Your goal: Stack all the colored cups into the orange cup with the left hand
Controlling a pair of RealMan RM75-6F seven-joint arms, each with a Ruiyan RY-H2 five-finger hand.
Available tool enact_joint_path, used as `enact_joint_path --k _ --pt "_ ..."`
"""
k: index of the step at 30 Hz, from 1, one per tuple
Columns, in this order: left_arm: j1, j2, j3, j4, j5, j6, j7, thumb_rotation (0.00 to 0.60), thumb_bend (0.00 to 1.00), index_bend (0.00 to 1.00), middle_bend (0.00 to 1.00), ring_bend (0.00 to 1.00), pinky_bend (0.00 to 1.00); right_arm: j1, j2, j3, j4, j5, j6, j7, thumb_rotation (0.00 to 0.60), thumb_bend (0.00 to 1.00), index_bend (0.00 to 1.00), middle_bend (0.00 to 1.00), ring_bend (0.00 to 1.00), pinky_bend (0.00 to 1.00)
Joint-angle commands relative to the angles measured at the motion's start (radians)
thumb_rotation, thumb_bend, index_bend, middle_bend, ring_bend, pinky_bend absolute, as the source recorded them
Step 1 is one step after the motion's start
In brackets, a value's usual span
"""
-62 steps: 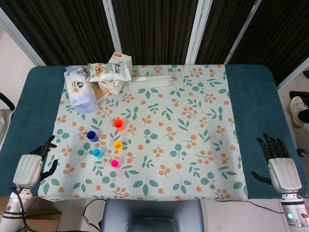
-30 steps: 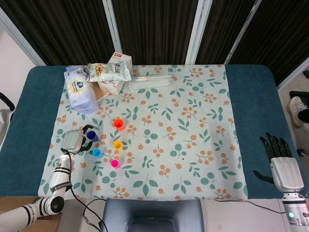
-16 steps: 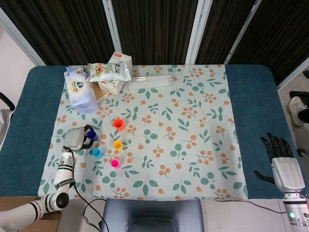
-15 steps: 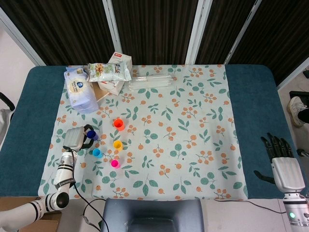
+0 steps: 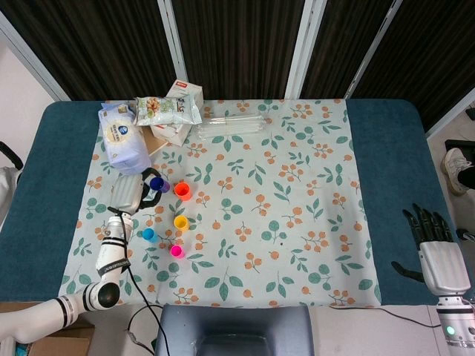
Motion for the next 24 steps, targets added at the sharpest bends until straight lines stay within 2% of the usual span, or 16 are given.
enact_joint_path --k 1,11,14,16,20,21,24 --pt "-0.065 -0.066 -0.005 0.022 -0.028 0.005 0.082 0.6 0.36 0.51 1.0 1.0 1.0 0.0 0.005 0.001 0.001 0.002 -0.001 0.009 0.6 0.17 0.0 0.0 0.0 0.0" --pt "-0.102 -0.134 0.007 0.117 -0.077 -0.006 0.115 0.6 0.37 0.5 1.0 1.0 1.0 -0.006 0.015 0.003 0.0 0.003 0.007 0.029 0.6 0.17 0.0 0.0 0.0 0.0" --pt "-0.107 -0.139 0.016 0.138 -0.08 -0.016 0.122 0.6 0.37 0.47 1.0 1.0 1.0 -0.007 0.017 0.003 0.0 0.003 0.009 0.031 0.6 0.17 0.0 0.0 0.0 0.0" --pt "-0.108 -0.133 0.022 0.138 -0.095 -0.035 0.13 0.6 0.37 0.4 1.0 1.0 1.0 -0.008 0.017 0.004 0.001 0.005 0.009 0.031 0.6 0.17 0.0 0.0 0.0 0.0" --pt "-0.108 -0.121 0.021 0.123 -0.111 -0.051 0.126 0.6 0.37 0.06 1.0 1.0 1.0 -0.007 0.017 0.004 -0.001 0.007 0.005 0.029 0.6 0.17 0.0 0.0 0.0 0.0" --pt "-0.105 -0.116 0.022 0.112 -0.103 -0.047 0.116 0.6 0.37 0.01 1.0 1.0 1.0 -0.007 0.017 0.004 -0.001 0.008 0.003 0.027 0.6 0.17 0.0 0.0 0.0 0.0" --pt "-0.087 -0.084 0.038 0.047 -0.062 -0.029 0.094 0.6 0.37 0.0 1.0 1.0 1.0 -0.005 0.015 0.004 -0.001 0.009 0.0 0.024 0.6 0.17 0.0 0.0 0.0 0.0"
